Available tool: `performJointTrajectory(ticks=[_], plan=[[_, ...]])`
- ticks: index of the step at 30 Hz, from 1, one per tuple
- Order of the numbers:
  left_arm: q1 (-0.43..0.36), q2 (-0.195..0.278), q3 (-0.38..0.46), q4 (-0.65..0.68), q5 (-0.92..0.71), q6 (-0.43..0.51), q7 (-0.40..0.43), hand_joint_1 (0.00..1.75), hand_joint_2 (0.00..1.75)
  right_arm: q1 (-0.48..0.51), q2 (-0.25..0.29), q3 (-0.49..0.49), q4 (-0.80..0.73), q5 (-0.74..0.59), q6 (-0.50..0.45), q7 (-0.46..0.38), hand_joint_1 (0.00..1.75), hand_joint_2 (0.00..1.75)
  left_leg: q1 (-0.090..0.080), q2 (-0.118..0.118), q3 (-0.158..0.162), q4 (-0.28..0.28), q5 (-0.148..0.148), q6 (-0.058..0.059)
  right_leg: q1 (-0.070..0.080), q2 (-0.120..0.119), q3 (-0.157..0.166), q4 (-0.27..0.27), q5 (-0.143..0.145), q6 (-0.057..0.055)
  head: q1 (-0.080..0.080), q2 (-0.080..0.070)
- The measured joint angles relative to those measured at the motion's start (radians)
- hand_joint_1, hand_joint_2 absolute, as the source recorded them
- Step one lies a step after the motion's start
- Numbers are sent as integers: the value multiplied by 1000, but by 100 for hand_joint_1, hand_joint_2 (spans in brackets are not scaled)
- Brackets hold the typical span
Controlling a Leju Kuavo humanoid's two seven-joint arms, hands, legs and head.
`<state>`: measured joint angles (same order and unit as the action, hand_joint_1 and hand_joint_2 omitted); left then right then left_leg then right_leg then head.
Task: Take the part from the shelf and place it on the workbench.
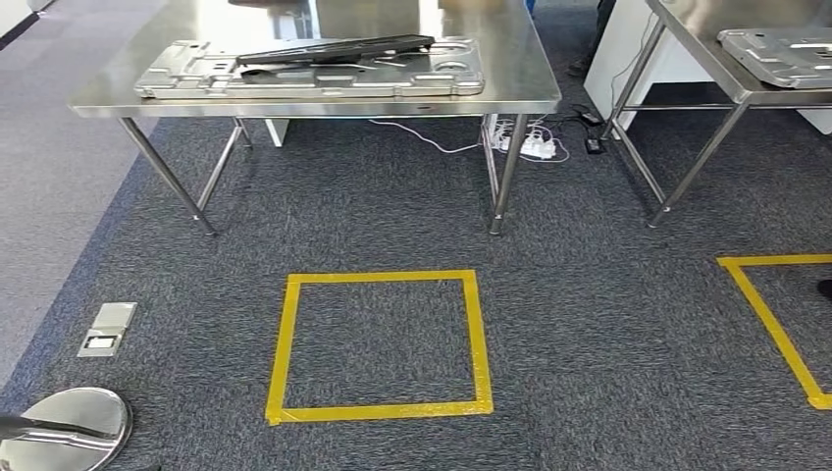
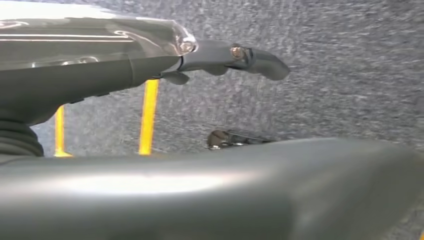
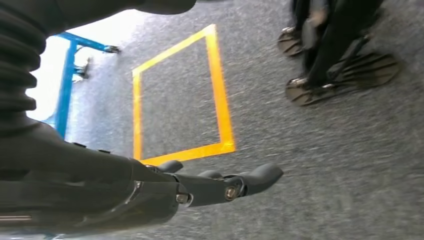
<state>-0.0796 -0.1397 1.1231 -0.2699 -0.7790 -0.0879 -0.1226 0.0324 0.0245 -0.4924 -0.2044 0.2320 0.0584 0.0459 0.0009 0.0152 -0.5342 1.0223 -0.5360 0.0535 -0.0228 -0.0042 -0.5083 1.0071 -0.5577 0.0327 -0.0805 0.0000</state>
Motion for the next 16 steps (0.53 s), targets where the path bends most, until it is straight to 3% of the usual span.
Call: performJointTrajectory(ticks=[2,5,7,9,11,13,16], plan=[[10,7,-52,-5,41,5,6,0,175,5,0,20,-2,-12,-4,-3,0,175,1,0,0,-2,4,6,3,0,0,0,0,-5,0,0],[27,17,-135,-14,103,11,16,0,175,9,0,54,-10,-30,-8,-5,0,175,5,-1,1,-6,8,2,8,-1,0,1,-1,-11,0,0],[38,23,-191,-19,144,16,22,0,175,12,-1,77,-17,-42,-11,-5,0,175,6,-1,1,-8,10,-6,9,-2,-1,1,-1,-13,0,0],[51,28,-249,-24,186,21,29,0,175,16,-2,101,-26,-54,-15,-7,0,175,8,-1,1,-9,10,-22,11,-2,-1,2,-2,-14,0,0],[62,33,-306,-28,227,25,35,0,87,21,-3,125,-35,-66,-17,-8,0,87,11,-2,1,-10,8,-38,12,-2,-1,2,-3,-15,0,0],[74,39,-362,-32,269,29,41,0,0,27,-4,149,-45,-78,-20,-12,0,0,11,-2,1,-10,7,-46,13,-2,-1,2,-3,-16,0,0],[89,47,-436,-38,321,36,49,0,0,36,-5,181,-59,-94,-24,-18,0,0,10,-2,1,-10,6,-47,12,-2,-1,2,-3,-16,0,0]])
